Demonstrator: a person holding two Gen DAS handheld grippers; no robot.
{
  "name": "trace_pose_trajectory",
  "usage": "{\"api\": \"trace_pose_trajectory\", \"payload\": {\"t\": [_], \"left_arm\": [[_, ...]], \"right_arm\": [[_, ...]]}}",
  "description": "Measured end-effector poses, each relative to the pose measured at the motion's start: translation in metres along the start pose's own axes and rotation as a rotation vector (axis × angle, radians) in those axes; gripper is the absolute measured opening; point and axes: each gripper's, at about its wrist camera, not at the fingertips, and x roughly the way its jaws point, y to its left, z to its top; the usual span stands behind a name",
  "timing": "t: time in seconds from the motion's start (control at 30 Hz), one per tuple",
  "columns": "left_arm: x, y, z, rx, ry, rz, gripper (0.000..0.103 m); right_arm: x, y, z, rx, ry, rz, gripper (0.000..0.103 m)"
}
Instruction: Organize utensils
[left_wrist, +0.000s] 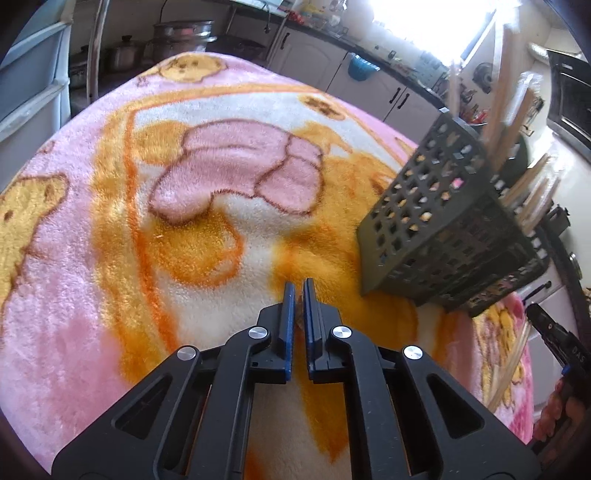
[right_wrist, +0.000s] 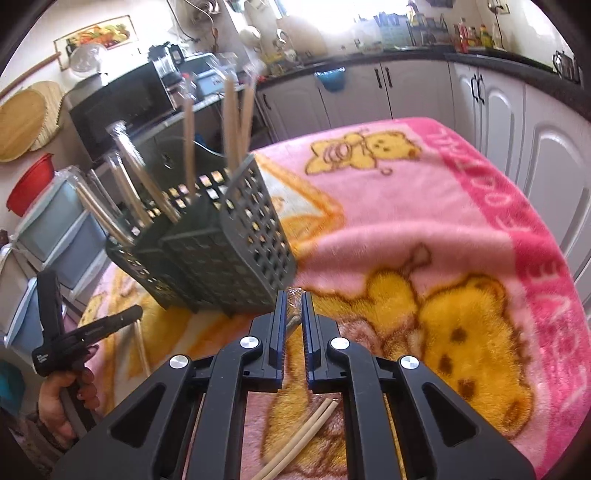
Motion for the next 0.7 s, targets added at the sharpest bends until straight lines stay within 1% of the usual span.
{"api": "trace_pose_trajectory", "payload": {"t": [0.17,0.23,0.33,0.5,0.7], "left_arm": [[-0.026,-0.007,0.001,0.017,-0.059,-0.036,0.002],[-0.042,-0.014,0.002,0.032,-0.100,-0.049,0.002],[-0.058,-0.021,0.006,0.046,-0.140,-0.073,0.002],[-0.086,-0.042,0.010,0.095,-0.200,-0.120,0.002],[-0.107,-0.065,0.012,0.148,-0.237,-0.169,0.002]], "right_arm": [[-0.016,0.010,0.004,-0.029,-0.046,0.006,0.007],[-0.021,0.014,0.005,-0.041,-0.062,0.007,0.007],[-0.032,0.023,0.007,-0.062,-0.093,0.012,0.007],[-0.049,0.036,0.010,-0.091,-0.130,0.039,0.007],[-0.068,0.052,0.012,-0.141,-0.173,0.050,0.006]]}}
